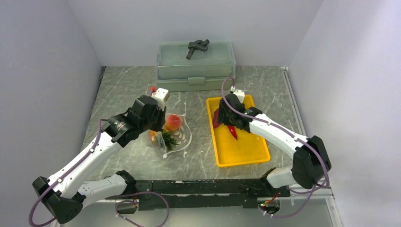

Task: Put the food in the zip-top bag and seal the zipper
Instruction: Pick up the fake vegetable from the bin.

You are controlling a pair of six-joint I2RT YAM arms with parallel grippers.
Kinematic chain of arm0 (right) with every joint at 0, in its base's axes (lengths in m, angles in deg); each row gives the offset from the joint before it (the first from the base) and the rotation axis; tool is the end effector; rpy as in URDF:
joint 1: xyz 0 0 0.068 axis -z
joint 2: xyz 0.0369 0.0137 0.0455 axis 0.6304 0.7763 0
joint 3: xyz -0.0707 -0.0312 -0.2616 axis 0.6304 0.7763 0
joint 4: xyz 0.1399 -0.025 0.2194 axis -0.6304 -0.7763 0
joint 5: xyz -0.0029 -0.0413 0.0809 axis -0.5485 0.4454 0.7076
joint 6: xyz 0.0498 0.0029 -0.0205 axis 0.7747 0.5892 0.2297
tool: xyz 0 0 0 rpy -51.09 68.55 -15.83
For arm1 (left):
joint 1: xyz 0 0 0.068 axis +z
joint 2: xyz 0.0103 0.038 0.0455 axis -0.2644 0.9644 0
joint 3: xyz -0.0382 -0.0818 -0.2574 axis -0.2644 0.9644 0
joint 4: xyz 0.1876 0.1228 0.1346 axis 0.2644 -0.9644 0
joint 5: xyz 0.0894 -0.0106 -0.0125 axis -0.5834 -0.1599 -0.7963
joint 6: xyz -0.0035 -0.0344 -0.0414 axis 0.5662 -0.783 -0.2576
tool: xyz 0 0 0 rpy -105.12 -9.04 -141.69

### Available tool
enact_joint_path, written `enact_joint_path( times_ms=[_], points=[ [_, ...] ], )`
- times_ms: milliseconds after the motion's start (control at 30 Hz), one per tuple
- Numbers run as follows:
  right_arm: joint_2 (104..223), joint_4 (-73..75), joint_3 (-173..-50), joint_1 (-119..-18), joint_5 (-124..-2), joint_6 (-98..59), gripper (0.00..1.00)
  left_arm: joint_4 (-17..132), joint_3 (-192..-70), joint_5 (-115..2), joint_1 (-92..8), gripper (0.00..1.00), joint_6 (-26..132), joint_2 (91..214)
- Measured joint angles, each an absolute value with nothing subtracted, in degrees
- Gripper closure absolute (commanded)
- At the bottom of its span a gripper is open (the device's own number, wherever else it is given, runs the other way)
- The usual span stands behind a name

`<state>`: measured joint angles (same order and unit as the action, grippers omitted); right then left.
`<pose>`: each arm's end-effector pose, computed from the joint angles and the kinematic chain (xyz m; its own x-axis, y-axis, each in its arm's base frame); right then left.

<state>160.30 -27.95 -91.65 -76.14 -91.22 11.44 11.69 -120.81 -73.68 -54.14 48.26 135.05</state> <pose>0.2318 0.1596 0.2514 -0.7364 0.1647 -0.6562 0.0716 0.9834 0.1665 0.1620 -0.1231 0.3451 -0.6281 0.1431 -0.7649 0.3624 0.9236 -0.1249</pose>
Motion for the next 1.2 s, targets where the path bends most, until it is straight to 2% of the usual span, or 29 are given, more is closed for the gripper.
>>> enact_joint_path(
  times_ms=[367, 1200],
  points=[
    [169.3, -22.1, -93.3, -72.0, -84.6, 12.9, 0.36, 11.5, -120.8, -73.8, -54.1, 1.0, 48.3, 135.0],
    [180.6, -18.1, -97.5, -69.8, -83.8, 14.4, 0.39, 11.3, -120.8, -75.0, -54.1, 1.0, 48.8, 135.2]
  ],
)
